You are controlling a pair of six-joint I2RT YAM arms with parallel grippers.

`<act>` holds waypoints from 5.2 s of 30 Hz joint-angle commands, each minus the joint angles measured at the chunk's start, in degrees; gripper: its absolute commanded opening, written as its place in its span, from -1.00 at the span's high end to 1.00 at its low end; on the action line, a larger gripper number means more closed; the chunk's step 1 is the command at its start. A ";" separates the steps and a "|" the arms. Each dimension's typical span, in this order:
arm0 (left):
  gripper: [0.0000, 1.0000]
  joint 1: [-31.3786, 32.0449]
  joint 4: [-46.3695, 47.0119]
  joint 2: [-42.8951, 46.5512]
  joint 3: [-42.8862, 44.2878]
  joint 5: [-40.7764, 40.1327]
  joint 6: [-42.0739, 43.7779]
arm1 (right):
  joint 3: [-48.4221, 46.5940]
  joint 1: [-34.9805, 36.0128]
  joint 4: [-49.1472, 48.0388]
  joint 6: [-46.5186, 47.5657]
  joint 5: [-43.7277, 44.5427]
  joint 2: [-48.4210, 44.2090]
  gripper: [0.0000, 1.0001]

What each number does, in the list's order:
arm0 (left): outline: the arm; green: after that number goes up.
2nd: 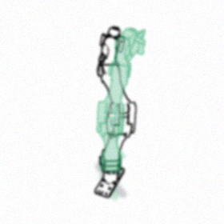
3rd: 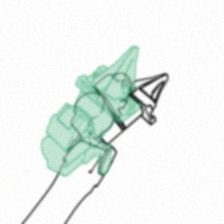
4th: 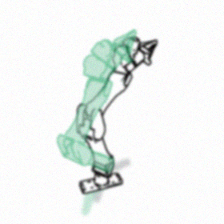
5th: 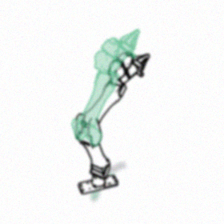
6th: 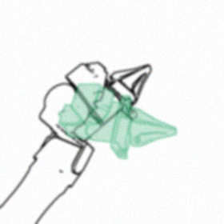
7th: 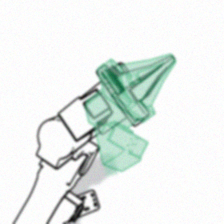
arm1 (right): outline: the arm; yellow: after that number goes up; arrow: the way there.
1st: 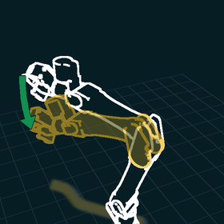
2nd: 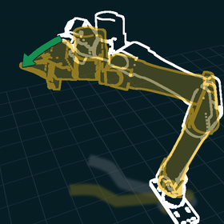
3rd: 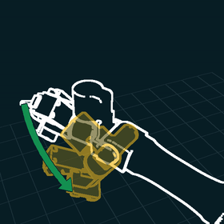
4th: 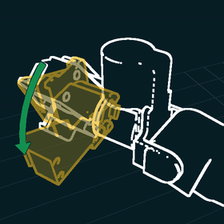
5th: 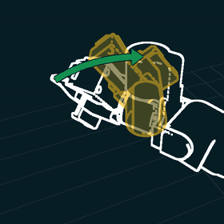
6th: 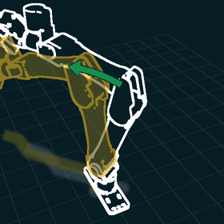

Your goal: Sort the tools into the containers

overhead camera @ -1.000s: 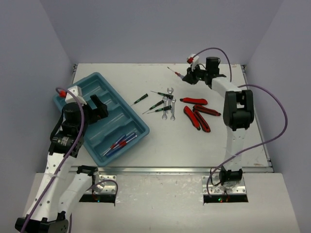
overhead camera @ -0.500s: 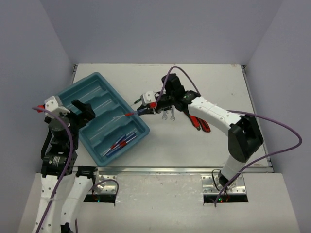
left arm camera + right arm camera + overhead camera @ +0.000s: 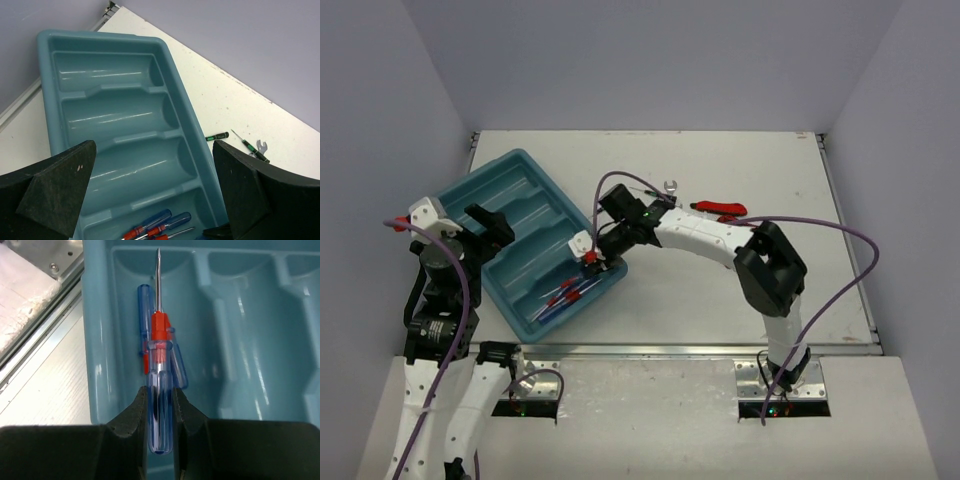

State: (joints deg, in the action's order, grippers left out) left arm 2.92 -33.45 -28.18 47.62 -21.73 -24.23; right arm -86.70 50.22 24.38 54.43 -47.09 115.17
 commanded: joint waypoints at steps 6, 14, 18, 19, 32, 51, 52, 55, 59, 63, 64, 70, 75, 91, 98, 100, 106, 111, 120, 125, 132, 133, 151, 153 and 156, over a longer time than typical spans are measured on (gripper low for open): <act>-1.00 -0.54 1.73 -0.56 0.19 1.48 0.54 | -2.40 2.78 -0.83 -1.11 3.23 -0.19 -0.20; -1.00 -0.48 1.90 -1.03 0.11 2.19 0.82 | 1.80 3.10 -12.27 -12.59 6.14 -6.19 -0.91; -1.00 -0.54 2.12 -1.18 -0.02 2.66 0.94 | 10.81 3.04 -30.57 -24.86 23.17 -14.05 -0.98; -1.00 -0.54 2.19 -1.27 -0.07 2.90 1.00 | 13.84 3.01 -34.45 -30.96 31.44 -16.66 -0.98; -1.00 -0.46 4.85 -8.18 -1.36 13.39 3.39 | 35.07 -7.73 -20.10 -72.71 67.79 -45.47 -0.98; -1.00 0.40 5.94 -13.17 -1.65 18.53 4.54 | 46.03 -9.44 -15.62 -82.65 70.36 -60.38 -0.98; -1.00 0.42 5.94 -13.26 -1.69 18.43 4.54 | 46.27 -9.44 -15.60 -82.68 70.30 -61.14 -0.98; -1.00 0.44 5.75 -13.22 -1.80 17.72 4.37 | 47.62 -9.46 -15.86 -82.51 71.14 -63.27 -0.98; -1.00 0.73 5.66 -12.96 -1.82 17.35 4.28 | 48.27 -9.46 -15.13 -82.16 71.11 -64.17 -0.98; -1.00 0.77 5.74 -13.00 -1.63 16.89 4.39 | 47.35 -9.44 -13.81 -81.34 71.70 -63.97 -0.98; -1.00 0.77 5.66 -13.26 -1.53 16.91 4.47 | 47.14 -9.44 -13.45 -81.11 72.05 -63.84 -0.98; -1.00 0.77 5.41 -13.01 -1.32 17.05 4.49 | 47.50 -9.44 -14.03 -79.73 72.14 -63.75 -0.98; -1.00 0.77 4.97 -11.63 -0.86 15.74 4.36 | 46.80 -9.53 -13.32 -77.62 70.73 -62.96 -0.98; -1.00 0.69 4.36 -7.90 -0.84 13.26 3.49 | 44.73 -9.46 -13.81 -73.60 68.12 -58.52 -0.98; -1.00 0.69 4.27 -8.02 -0.69 12.85 3.49 | 42.22 -9.44 -12.75 -72.62 69.32 -56.84 -0.98; -1.00 0.64 4.05 -8.25 -0.55 12.54 3.57 | 41.79 -9.49 -12.65 -72.62 68.45 -56.50 -0.98; -1.00 0.69 3.96 -5.93 -0.59 12.32 3.31 | 40.13 -9.44 -10.07 -73.15 68.23 -54.79 -0.98; -1.00 0.69 4.18 -5.93 -0.42 13.03 3.31 | 36.23 -9.44 -4.95 -72.25 67.32 -52.65 -0.98; -1.00 0.92 4.48 -6.40 -0.77 14.01 3.40 | 32.24 -10.08 0.33 -71.25 68.08 -46.10 -0.96; -1.00 1.02 4.59 -7.98 -0.98 14.92 3.49 | 30.29 -10.40 0.45 -68.28 62.78 -41.40 -0.89; -1.00 0.36 4.75 -10.71 -0.62 14.62 3.82 | 25.47 -13.83 -0.84 -63.72 55.25 -31.59 -0.47; -1.00 0.21 4.59 -11.20 -0.59 14.61 3.84 | 24.19 -14.89 -0.83 -63.45 54.09 -29.76 -0.46; -1.00 0.51 5.56 -13.80 -1.38 18.06 4.33 | -24.01 -27.74 4.41 -35.73 38.40 14.11 -0.14; -1.00 0.59 5.59 -13.94 -1.29 18.31 4.46 | -26.12 -27.81 4.47 -33.12 37.05 15.65 -0.06; -1.00 0.51 5.67 -14.44 -1.21 18.64 4.63 | -27.95 -27.89 4.97 -31.70 36.38 18.47 0.09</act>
State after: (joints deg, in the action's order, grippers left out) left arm 3.55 -30.92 -42.65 45.67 -4.35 -20.34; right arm -110.51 22.61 28.33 14.88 -7.88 131.63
